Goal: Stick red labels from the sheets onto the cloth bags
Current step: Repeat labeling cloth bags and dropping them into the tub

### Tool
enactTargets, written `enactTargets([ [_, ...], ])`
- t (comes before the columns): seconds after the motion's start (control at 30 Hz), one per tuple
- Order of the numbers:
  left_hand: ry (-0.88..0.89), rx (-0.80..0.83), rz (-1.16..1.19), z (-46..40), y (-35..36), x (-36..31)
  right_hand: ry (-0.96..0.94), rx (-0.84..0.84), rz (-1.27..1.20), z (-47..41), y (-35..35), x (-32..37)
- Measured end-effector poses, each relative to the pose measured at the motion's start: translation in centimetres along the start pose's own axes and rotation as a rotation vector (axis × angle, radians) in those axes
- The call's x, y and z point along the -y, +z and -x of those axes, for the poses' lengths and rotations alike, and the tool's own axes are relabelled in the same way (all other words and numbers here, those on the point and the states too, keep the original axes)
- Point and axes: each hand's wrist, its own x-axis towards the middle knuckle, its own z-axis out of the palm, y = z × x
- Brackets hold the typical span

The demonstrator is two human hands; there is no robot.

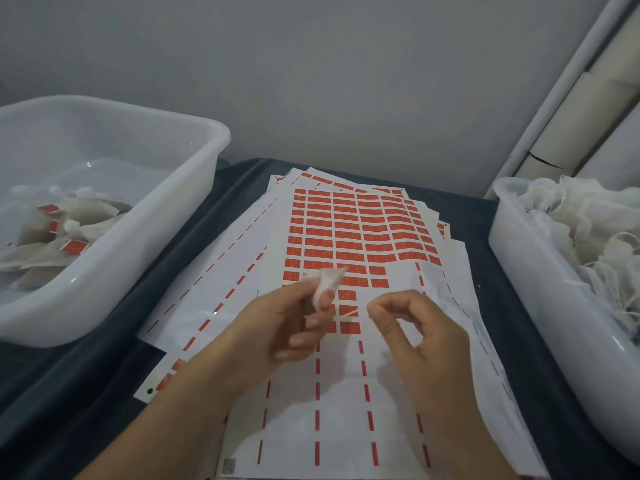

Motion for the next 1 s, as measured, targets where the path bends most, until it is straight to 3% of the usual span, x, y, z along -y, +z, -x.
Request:
enactTargets([
  [0.13,-0.143,-0.02,-0.305,-0.5,1.2,0.1,-0.086,0.103,0.004,0.8,1.0,0.4],
  [0.27,-0.256,-0.077,-0.481,-1.1,1.3,0.6,0.019,0.226,-0.111,1.8,1.7,0.5],
  [0.4,0.163,-0.062,-0.712,-0.4,1.7,1.0,0.09,0.087,-0.148,1.1,1.7,0.0],
  [0.5,0.341,-0.093,-0.834,-0.5,2.0,1.6,0.13,0.049,-0.179,0.5,1.3,-0.2],
  [0.77,0.43,-0.006,-0.876,-0.2,1.9,2.3,0.252,0.218,-0.441,-0.8,0.2,-0.2],
  [1.0,0.412,-0.018,-0.871,-0.1,2.0,2.2,0.188,0.225,-0.345,-0.7,-0.3,-0.6],
])
